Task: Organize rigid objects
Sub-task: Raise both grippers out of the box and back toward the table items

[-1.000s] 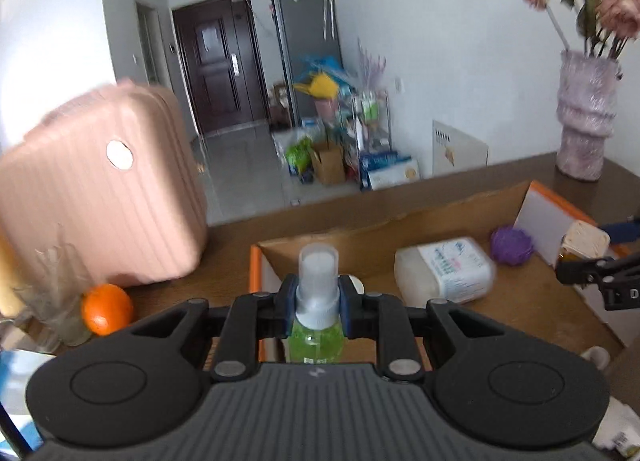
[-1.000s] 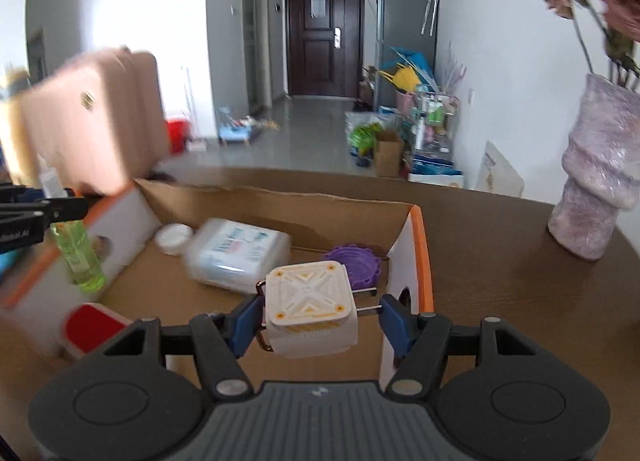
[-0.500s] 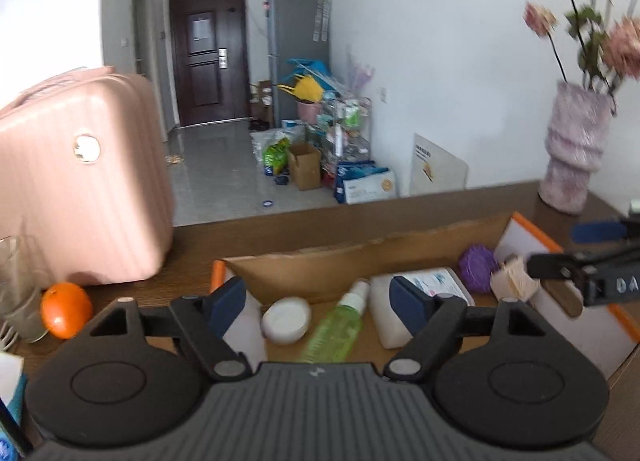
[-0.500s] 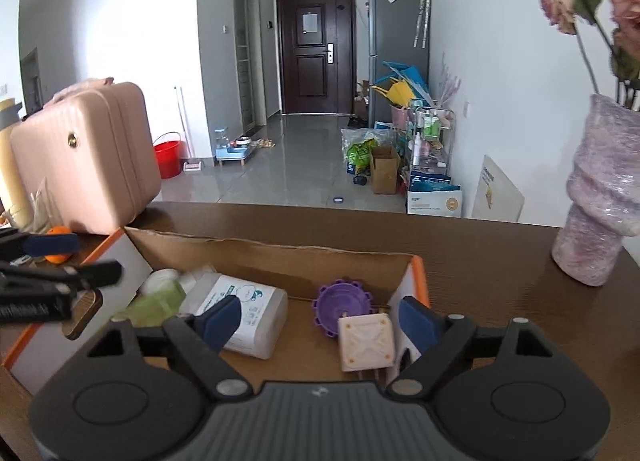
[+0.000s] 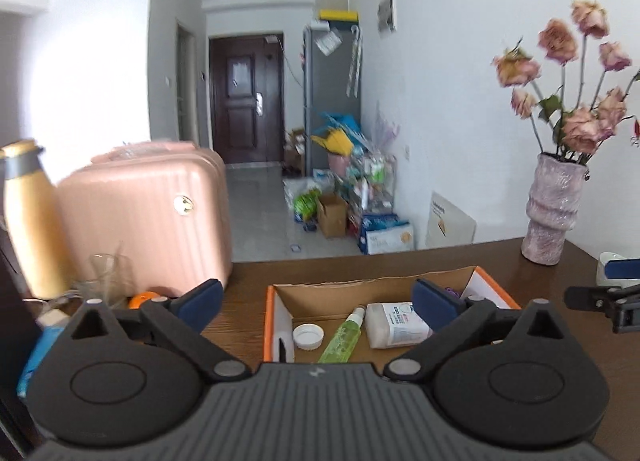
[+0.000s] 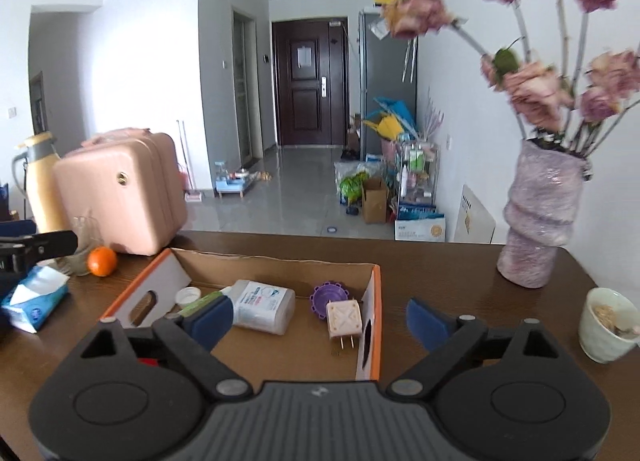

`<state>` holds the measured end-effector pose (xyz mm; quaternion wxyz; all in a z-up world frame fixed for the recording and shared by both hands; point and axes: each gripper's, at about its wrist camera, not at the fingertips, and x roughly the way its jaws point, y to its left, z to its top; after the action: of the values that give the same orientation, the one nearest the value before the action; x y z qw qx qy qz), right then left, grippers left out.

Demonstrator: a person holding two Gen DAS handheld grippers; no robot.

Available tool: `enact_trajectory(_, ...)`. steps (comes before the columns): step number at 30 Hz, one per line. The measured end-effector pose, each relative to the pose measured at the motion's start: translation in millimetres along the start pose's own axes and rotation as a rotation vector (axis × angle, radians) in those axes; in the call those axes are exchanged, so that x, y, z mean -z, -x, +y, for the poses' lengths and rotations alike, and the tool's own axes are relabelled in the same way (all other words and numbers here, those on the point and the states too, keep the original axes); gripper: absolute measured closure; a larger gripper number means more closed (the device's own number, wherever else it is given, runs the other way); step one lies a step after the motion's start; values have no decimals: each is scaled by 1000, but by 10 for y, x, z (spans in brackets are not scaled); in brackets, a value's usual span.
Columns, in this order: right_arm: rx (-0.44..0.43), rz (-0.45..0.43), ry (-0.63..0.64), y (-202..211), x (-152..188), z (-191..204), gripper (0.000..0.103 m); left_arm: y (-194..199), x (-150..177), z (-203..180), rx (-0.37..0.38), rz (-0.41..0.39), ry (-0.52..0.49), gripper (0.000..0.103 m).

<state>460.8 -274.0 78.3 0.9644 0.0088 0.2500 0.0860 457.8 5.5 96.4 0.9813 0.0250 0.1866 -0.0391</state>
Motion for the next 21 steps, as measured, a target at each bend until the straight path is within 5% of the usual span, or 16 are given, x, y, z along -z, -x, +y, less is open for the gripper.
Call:
enact_trajectory(12,-14,-94,-58,1322,1047,-24,9,1589,1166,-438,-29,-99,-46,0)
enact_trajectory(21,-10,-164,-32,2224,2005,460,4,2550,1954,-506,22,-105,26,0)
